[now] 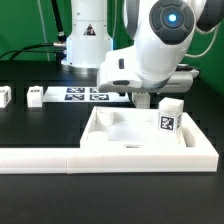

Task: Assemble square table

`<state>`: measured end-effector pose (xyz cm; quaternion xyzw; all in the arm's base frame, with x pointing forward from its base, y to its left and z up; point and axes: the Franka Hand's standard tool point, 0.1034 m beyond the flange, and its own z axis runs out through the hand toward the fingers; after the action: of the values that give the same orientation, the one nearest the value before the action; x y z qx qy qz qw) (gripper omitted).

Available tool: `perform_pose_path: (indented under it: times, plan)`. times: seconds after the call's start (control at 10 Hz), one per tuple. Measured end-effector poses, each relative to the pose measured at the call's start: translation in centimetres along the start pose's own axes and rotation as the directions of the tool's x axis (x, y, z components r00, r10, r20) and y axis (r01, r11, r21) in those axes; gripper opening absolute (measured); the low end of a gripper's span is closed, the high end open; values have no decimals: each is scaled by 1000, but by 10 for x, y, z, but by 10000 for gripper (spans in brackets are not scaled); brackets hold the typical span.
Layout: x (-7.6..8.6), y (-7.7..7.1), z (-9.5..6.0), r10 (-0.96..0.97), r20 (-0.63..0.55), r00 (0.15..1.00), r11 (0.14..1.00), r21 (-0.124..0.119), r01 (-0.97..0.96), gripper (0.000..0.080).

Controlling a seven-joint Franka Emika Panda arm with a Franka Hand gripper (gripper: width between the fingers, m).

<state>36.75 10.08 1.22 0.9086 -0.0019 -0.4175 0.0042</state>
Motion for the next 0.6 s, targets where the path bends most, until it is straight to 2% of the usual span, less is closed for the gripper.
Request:
perform_pose_path:
  times: [0.3, 0.4, 0.5, 0.6]
  plan:
    - [1, 0, -2, 14, -4, 1000, 1000, 2, -14, 622]
    - [1, 1, -2, 15, -4, 1000, 1000, 2, -15, 443]
    - [1, 1, -2, 16, -4, 1000, 1000, 3, -16, 443]
    - [1, 1, -2, 16, -3, 1000, 1000, 3, -16, 285]
